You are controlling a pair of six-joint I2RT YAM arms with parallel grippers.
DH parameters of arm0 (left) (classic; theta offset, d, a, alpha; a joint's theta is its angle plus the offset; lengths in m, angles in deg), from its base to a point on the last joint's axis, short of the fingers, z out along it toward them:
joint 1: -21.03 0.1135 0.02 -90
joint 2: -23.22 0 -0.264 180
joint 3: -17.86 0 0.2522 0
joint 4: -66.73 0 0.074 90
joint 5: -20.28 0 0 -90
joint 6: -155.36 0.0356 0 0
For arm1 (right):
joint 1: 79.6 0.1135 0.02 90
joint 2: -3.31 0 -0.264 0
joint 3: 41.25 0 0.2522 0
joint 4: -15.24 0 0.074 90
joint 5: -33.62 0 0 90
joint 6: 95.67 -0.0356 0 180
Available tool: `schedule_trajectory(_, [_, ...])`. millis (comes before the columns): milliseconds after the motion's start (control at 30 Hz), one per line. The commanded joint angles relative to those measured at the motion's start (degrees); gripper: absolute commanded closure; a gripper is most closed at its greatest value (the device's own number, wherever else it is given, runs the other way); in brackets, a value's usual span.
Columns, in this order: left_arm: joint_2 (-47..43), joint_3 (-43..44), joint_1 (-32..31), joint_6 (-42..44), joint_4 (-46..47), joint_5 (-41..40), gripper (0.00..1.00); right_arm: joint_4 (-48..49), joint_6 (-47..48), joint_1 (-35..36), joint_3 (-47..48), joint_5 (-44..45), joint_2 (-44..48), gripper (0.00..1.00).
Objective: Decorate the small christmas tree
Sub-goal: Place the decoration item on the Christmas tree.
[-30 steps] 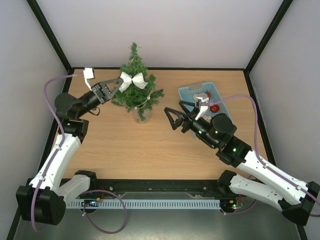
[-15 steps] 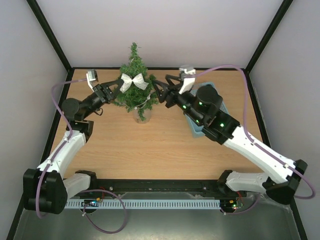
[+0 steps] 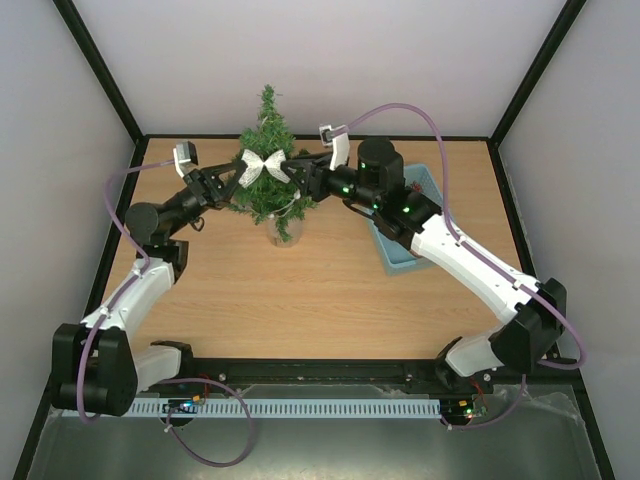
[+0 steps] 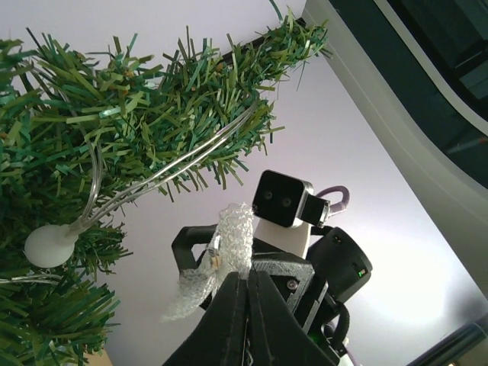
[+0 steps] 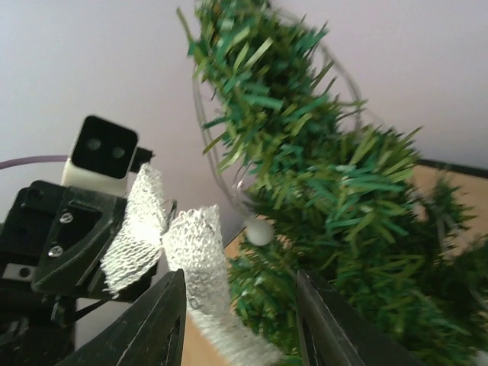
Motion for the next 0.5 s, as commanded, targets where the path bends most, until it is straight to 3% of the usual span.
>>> schedule_trajectory(0, [0.1,-0.7,0.2,-3.1,11.7,2.1,0.98,4.5,-2.7,-0.5,1.7,-9.0,-0.4,0.62])
schedule_trajectory(233, [0.2,-1.4,0.2,-2.5,12.1,2.3,0.98,6.7,-3.2,-0.6,0.8,-9.3,-0.4,0.62])
schedule_trajectory(467, [0.4,-1.3,0.2,-2.5,12.3,2.5,0.98,7.5,-2.5,-0.9,0.8,-8.0,-0.5,0.85])
